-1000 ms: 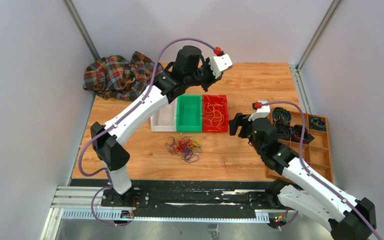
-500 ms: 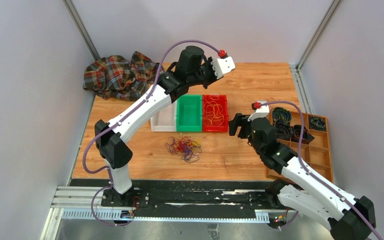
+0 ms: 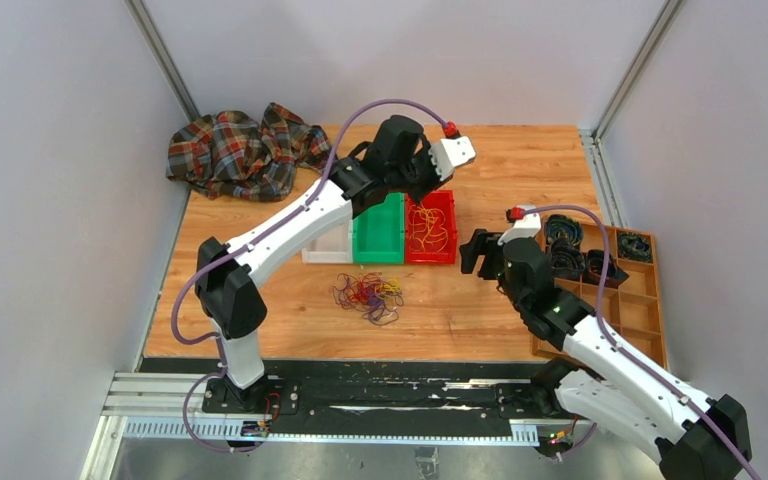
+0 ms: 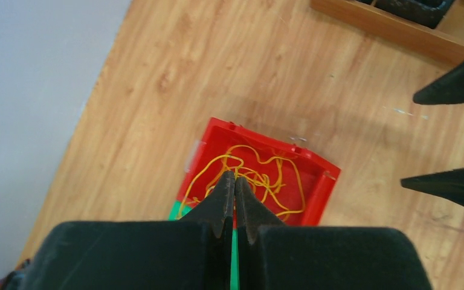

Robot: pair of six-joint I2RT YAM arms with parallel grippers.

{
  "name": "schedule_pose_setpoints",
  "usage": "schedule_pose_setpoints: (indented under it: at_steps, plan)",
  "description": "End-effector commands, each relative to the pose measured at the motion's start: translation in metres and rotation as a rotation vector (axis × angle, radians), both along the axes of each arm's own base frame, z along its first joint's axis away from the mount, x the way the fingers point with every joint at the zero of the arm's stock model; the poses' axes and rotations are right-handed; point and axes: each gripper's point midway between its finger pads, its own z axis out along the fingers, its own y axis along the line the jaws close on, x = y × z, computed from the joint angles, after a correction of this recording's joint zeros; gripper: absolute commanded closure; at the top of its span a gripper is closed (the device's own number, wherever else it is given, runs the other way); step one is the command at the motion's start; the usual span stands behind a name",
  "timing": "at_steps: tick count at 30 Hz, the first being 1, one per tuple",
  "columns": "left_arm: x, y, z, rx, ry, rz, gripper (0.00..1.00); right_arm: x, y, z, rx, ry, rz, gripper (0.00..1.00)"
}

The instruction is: Untangle the cables

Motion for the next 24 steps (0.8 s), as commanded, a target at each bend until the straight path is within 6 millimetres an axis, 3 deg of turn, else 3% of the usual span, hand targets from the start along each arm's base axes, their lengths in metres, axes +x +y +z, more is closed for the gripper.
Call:
schedule_pose_setpoints:
  at_steps: [1, 9, 17, 24]
  plan:
    - [-0.018, -0.009, -0.028, 0.001, 0.122, 0.002, 1.0, 0.002, -0.009, -0.003, 0.014, 0.003, -0.04, 0.25]
    - [-0.019, -0.025, -0.072, 0.018, 0.222, -0.002, 1.0, -0.001, -0.018, -0.01, 0.008, 0.012, -0.063, 0.25]
    - [-0.025, -0.043, -0.104, -0.007, 0.345, -0.002, 1.0, 0.0, -0.03, -0.016, 0.01, 0.025, -0.094, 0.26]
    - [0.003, -0.027, -0.139, 0.119, 0.222, 0.075, 1.0, 0.001, -0.035, -0.025, 0.019, 0.05, -0.105, 0.26]
